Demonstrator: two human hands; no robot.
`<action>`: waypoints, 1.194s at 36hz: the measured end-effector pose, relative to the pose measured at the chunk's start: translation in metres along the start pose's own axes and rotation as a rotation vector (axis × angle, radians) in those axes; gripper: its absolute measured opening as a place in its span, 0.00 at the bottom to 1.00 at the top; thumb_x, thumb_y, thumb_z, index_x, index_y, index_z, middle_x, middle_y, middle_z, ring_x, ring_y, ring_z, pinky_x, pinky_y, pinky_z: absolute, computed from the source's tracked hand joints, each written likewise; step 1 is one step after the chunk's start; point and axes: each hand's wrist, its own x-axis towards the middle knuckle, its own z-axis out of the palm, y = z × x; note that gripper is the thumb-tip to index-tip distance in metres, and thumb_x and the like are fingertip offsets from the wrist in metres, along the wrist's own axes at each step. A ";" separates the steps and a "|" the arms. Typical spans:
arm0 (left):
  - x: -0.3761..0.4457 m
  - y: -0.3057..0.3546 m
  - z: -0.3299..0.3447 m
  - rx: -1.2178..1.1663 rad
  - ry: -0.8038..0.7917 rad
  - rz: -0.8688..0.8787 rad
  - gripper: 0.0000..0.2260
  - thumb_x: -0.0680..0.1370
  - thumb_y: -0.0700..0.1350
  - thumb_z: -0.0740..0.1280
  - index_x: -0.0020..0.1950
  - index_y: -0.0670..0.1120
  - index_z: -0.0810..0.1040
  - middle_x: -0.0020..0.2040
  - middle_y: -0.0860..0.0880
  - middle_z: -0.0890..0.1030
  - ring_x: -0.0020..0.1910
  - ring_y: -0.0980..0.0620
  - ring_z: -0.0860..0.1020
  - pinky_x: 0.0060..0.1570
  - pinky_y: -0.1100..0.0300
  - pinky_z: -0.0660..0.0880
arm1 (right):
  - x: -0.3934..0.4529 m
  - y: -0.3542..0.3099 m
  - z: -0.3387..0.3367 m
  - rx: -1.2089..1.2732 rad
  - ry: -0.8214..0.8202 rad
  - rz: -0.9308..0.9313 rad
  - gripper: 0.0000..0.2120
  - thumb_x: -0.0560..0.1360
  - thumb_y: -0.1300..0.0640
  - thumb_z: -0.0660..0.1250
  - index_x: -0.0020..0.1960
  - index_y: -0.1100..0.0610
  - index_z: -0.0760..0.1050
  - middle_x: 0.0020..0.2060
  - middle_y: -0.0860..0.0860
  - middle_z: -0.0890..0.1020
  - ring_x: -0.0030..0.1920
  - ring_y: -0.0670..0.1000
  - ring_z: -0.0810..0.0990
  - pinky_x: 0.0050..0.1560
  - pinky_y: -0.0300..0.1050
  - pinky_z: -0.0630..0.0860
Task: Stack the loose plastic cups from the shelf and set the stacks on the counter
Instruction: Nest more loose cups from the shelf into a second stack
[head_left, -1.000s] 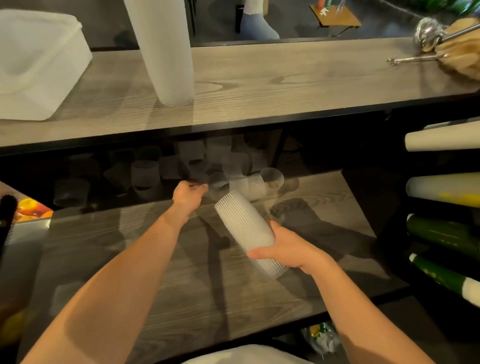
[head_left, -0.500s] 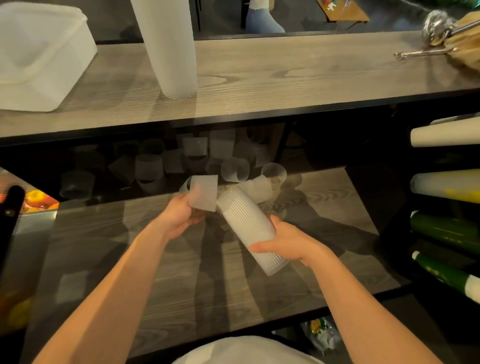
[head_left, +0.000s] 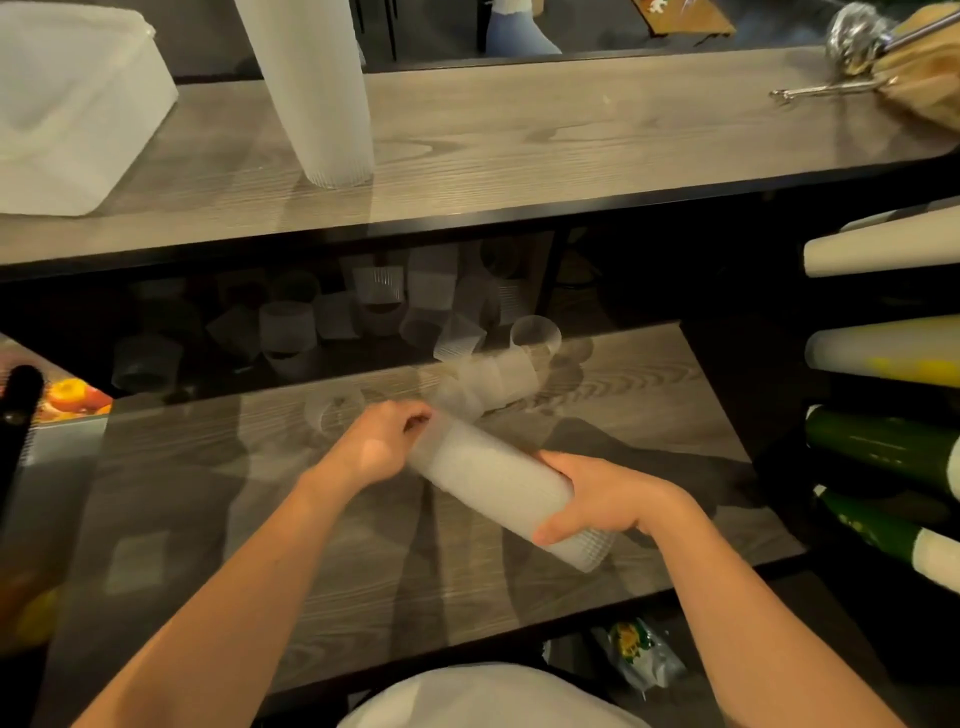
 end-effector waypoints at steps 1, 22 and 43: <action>-0.003 0.003 0.005 0.057 -0.028 0.015 0.14 0.80 0.37 0.64 0.64 0.47 0.79 0.59 0.48 0.81 0.58 0.49 0.78 0.55 0.62 0.69 | 0.001 0.001 0.001 -0.013 -0.006 -0.012 0.41 0.70 0.53 0.79 0.75 0.44 0.60 0.64 0.42 0.72 0.62 0.45 0.72 0.58 0.38 0.70; -0.007 -0.045 0.008 -0.600 0.547 -0.306 0.10 0.82 0.45 0.64 0.63 0.49 0.73 0.56 0.48 0.78 0.50 0.52 0.78 0.47 0.67 0.72 | 0.022 -0.008 0.013 0.158 0.130 0.006 0.45 0.69 0.47 0.79 0.78 0.52 0.59 0.61 0.46 0.75 0.59 0.46 0.75 0.52 0.42 0.74; 0.038 0.000 0.037 -0.473 0.353 -0.146 0.15 0.84 0.50 0.59 0.70 0.51 0.72 0.66 0.46 0.75 0.68 0.46 0.71 0.70 0.46 0.67 | -0.001 0.013 0.001 0.145 0.155 0.026 0.41 0.66 0.49 0.81 0.73 0.49 0.65 0.61 0.44 0.76 0.59 0.46 0.76 0.57 0.46 0.77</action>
